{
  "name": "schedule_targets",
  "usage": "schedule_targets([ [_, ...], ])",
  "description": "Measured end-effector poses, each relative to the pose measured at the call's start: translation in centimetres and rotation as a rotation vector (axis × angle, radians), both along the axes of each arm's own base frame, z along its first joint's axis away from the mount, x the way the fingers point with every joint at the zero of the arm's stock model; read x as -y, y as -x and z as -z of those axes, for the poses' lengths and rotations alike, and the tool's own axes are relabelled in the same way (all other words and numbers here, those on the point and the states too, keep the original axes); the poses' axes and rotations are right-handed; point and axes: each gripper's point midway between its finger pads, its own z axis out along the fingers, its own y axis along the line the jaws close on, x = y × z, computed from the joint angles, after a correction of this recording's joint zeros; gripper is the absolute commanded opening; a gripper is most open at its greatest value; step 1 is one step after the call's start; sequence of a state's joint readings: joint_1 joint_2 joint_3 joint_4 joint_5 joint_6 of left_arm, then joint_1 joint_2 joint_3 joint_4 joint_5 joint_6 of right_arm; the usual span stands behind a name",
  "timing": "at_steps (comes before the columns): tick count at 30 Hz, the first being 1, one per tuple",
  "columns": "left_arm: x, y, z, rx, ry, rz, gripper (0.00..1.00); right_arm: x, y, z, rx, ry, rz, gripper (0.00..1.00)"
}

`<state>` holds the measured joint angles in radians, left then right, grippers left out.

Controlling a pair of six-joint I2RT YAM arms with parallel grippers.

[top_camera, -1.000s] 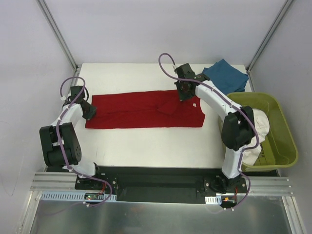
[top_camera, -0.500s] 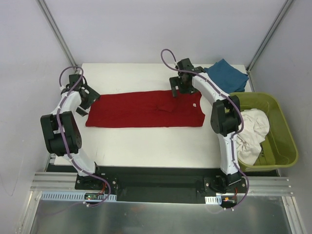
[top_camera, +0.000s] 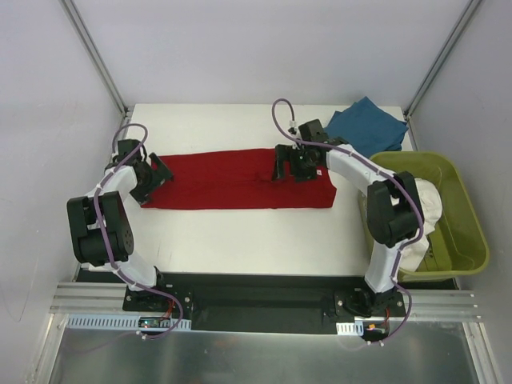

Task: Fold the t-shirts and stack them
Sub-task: Fold the other side of the tshirt into a rectangle

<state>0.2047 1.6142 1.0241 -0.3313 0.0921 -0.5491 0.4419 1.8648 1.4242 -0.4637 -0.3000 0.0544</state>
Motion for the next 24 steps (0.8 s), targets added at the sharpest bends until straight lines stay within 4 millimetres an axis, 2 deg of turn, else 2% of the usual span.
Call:
schedule_targets([
  [4, 1.2, 0.9, 1.0, 0.009, 0.044, 0.056, 0.99, -2.2, -0.5, 1.4, -0.037, -0.031, -0.020, 0.96],
  [10, 1.7, -0.8, 0.0, 0.101, 0.059, 0.098, 0.99, -4.0, -1.4, 2.9, -0.066, -0.056, -0.020, 0.96],
  [14, 2.1, -1.3, -0.3, 0.127, 0.078, 0.115, 0.99, -4.9, -2.5, 2.8, -0.063, -0.077, -0.015, 0.96],
  [19, 2.3, -1.6, -0.5, 0.141, 0.088, 0.124, 0.99, -7.3, -6.5, 1.7, 0.002, -0.137, -0.003, 0.96],
  [20, 2.3, -1.6, -0.5, 0.143, 0.088, 0.124, 0.99, -8.0, -7.9, 1.4, 0.030, -0.153, 0.004, 0.96],
  [24, 2.3, -1.6, -0.6, 0.145, 0.089, 0.125, 0.99, -9.7, -11.7, 0.1, 0.116, -0.191, 0.028, 0.96],
])
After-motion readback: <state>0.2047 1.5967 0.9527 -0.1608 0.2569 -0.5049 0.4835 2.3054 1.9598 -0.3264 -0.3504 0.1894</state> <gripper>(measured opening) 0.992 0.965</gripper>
